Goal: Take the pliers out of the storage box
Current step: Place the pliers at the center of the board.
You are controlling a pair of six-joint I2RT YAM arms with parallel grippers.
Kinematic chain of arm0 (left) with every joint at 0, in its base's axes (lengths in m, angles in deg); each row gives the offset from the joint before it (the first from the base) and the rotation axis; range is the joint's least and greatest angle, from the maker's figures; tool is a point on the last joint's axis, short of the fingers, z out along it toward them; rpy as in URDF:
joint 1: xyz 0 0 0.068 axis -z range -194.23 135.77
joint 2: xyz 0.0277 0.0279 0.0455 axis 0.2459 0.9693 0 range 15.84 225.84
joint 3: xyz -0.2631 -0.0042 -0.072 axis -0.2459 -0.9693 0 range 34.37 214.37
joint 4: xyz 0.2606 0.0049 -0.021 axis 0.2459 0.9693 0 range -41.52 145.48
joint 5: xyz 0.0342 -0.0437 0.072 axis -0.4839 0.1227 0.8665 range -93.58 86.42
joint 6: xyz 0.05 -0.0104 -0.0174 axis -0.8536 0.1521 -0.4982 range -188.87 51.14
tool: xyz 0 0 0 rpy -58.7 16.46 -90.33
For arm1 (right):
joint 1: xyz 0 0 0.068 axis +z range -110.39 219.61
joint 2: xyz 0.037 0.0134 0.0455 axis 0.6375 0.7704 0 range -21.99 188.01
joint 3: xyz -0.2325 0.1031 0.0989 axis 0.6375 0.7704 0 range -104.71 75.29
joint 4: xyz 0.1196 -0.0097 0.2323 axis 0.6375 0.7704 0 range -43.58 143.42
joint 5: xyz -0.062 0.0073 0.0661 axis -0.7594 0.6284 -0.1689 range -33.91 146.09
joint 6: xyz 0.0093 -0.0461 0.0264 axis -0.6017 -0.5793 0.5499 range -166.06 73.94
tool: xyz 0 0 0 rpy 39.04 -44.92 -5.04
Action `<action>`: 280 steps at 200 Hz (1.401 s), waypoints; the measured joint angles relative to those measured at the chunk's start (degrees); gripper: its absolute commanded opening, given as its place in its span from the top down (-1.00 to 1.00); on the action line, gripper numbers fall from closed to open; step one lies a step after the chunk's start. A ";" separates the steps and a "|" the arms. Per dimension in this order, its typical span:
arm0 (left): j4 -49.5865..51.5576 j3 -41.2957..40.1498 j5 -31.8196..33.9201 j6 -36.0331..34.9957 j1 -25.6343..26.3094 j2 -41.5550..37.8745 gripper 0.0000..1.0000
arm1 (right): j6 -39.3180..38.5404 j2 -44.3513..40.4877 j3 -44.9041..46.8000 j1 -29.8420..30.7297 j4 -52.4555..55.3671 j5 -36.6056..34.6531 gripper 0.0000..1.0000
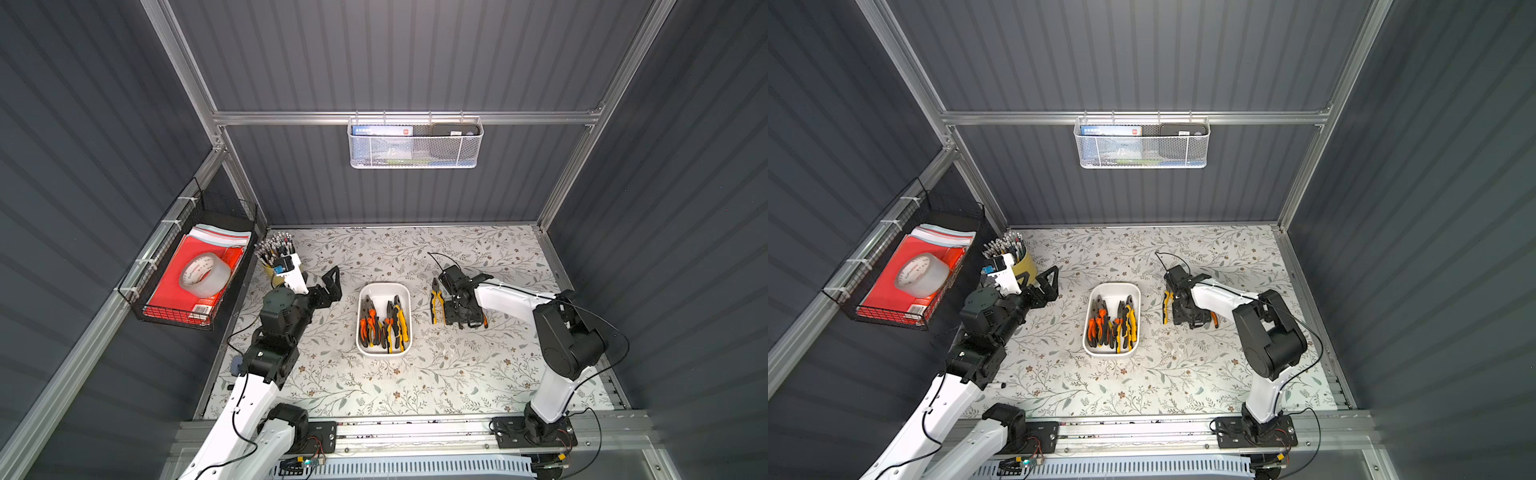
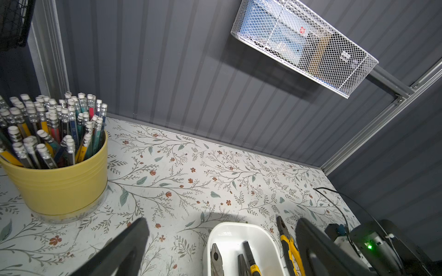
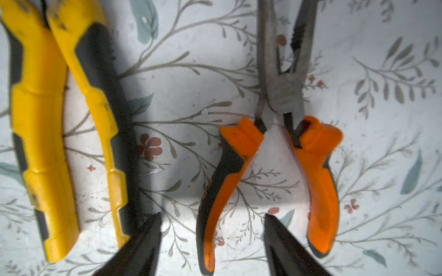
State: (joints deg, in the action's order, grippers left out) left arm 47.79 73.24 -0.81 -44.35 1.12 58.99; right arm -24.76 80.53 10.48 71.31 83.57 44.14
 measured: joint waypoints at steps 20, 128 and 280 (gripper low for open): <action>-0.02 0.00 0.02 0.00 0.00 -0.02 -0.99 | -0.94 -2.29 -0.13 -1.90 0.68 1.33 -0.98; -0.02 0.00 0.02 0.00 0.00 -0.04 -0.99 | -6.97 0.52 -3.69 -11.63 1.38 10.95 -0.98; -0.02 0.00 0.02 0.00 0.00 -0.04 -0.98 | -3.02 1.66 0.46 -10.69 0.13 9.97 -0.21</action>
State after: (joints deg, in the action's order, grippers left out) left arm 47.77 73.24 -0.79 -44.35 1.12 58.95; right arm -27.78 82.19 10.93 60.62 83.70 54.11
